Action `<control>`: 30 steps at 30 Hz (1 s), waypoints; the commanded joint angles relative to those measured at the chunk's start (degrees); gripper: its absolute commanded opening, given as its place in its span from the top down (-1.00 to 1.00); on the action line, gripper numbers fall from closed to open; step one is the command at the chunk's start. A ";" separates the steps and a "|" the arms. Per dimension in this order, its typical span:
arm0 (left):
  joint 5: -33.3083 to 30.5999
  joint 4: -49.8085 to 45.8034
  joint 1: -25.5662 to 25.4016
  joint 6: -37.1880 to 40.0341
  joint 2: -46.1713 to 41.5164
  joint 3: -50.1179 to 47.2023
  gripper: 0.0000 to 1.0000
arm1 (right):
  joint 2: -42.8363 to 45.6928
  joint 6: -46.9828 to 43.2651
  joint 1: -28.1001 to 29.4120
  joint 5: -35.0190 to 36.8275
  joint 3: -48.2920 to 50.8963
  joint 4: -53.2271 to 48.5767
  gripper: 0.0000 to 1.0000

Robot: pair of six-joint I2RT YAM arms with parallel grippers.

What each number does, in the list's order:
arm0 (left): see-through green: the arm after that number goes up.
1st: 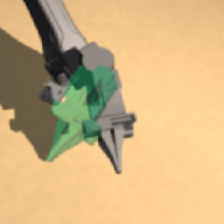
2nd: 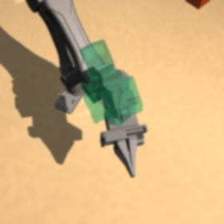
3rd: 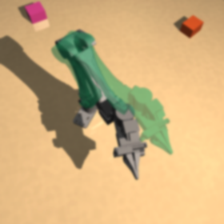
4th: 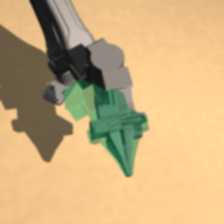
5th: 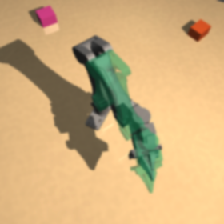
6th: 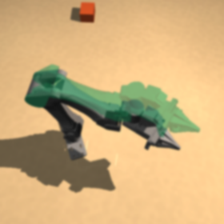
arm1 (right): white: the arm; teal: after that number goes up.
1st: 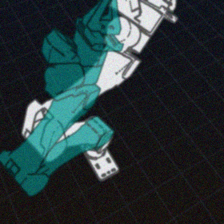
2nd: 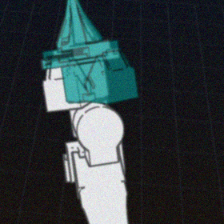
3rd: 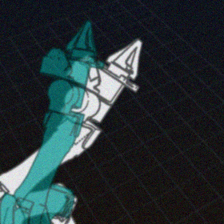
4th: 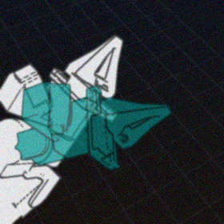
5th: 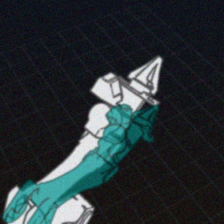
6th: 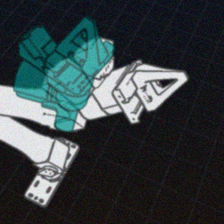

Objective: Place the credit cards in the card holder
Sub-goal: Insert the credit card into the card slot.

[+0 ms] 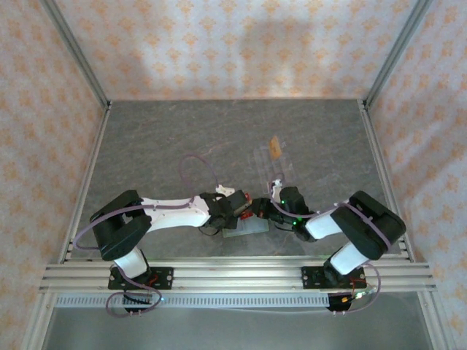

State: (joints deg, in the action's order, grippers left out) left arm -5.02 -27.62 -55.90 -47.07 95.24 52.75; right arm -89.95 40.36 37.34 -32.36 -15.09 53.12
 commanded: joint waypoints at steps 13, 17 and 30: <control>-0.53 -2.36 -0.49 -1.77 1.26 -3.70 0.35 | -1.41 1.57 0.71 4.12 3.31 7.87 1.00; -0.34 -2.01 -0.44 -1.77 1.57 -3.66 0.35 | -1.99 1.85 1.63 4.82 3.97 8.51 1.00; -0.26 -1.83 -0.47 -1.80 1.70 -3.59 0.35 | 0.89 1.32 2.26 3.65 3.41 1.21 1.00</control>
State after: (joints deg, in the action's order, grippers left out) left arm -4.99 -26.04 -55.90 -48.14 94.96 51.79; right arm -90.41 42.85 38.81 -28.49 -11.57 57.91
